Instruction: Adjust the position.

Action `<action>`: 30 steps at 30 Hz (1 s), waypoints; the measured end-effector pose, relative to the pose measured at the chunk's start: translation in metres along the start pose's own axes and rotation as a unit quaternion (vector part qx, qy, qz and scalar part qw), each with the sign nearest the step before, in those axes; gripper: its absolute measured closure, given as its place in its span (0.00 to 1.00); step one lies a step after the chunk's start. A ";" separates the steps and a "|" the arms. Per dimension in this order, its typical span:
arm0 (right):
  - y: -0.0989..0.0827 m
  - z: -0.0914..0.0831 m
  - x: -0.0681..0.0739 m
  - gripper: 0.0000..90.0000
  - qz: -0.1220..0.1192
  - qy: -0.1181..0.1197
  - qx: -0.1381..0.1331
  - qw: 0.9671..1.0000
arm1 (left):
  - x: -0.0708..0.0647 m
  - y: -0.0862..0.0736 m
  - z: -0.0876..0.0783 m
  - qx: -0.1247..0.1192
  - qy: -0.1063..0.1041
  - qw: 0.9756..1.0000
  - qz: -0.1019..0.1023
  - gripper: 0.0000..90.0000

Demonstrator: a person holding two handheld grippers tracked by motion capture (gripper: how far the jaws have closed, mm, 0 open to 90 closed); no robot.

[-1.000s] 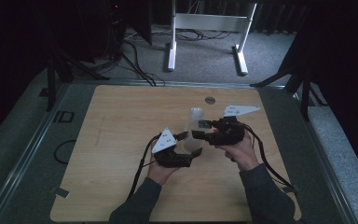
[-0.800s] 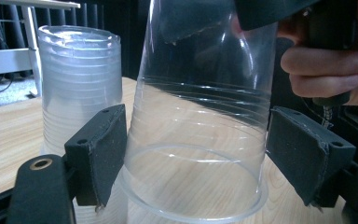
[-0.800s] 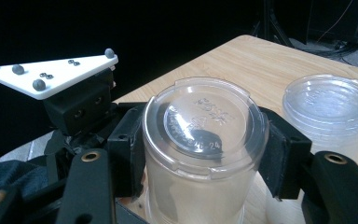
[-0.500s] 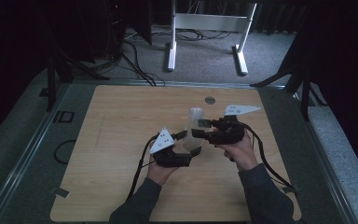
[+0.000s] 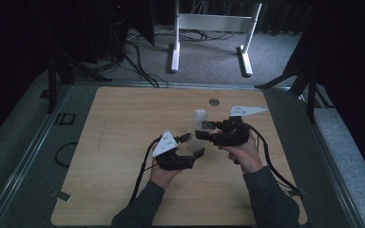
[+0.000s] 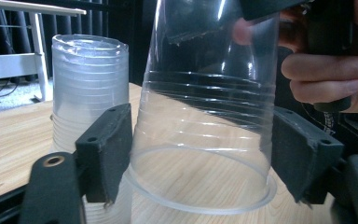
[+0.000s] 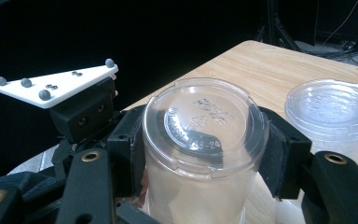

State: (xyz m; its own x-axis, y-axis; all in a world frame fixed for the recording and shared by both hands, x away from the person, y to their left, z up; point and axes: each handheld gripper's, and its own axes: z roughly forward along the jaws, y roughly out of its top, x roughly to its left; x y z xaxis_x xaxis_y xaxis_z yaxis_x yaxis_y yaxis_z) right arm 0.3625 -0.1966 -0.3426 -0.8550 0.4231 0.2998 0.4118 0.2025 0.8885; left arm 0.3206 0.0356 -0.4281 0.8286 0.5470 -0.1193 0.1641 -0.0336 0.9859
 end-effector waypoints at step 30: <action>0.000 -0.001 0.001 0.33 -0.024 0.001 0.017 1.000 | 0.008 0.004 -0.012 0.007 -0.001 1.000 0.007 0.32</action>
State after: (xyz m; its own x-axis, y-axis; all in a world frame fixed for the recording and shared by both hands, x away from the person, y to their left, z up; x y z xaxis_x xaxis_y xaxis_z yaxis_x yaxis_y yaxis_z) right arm 0.3617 -0.1970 -0.3422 -0.8744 0.4109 0.2579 0.3807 0.2518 0.8898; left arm 0.3211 0.0496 -0.4231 0.8314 0.5455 -0.1059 0.1603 -0.0529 0.9857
